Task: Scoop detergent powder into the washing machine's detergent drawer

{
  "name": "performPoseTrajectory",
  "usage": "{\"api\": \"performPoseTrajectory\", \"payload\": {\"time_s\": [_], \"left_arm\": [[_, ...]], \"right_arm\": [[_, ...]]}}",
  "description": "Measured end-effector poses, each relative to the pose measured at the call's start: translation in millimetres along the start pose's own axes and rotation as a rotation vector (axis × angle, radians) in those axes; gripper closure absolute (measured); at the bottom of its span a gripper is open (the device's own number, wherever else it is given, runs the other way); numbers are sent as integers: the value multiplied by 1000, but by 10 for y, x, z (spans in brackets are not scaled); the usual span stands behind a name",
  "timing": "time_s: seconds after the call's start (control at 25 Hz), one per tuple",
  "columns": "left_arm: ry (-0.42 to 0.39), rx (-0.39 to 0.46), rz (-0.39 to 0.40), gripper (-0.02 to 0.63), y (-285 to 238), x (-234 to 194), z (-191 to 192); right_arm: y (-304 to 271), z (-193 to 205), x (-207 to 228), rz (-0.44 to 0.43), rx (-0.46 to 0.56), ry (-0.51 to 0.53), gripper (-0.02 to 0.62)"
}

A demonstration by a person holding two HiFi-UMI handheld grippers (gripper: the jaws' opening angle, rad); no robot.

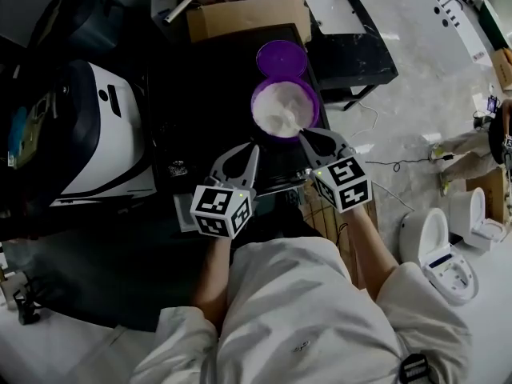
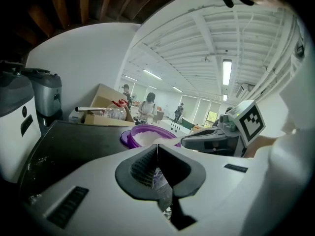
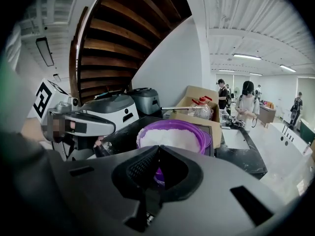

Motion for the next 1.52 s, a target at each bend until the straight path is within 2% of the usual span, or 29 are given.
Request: {"api": "performPoseTrajectory", "payload": {"time_s": [0.32,0.96,1.52], "left_arm": [[24,23,-62,586,-75,42,15],[56,49,-167,586,-156,128,73],[77,70,-251,586,-105,155,97]], "right_arm": [[-90,-84,186,-33,7,47,586],[-326,-123,400,-122,-100,145,589],[-525,-173,295,-261,-162,194,591]]}}
Point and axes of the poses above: the fingertips, and each gripper's own axes: y backward along the fingers, x to its right, z out of its underside, the point moved 9 cm from there along y, backward along the fingers, and after that the axes turned 8 degrees about z, right-handed, at the moved point
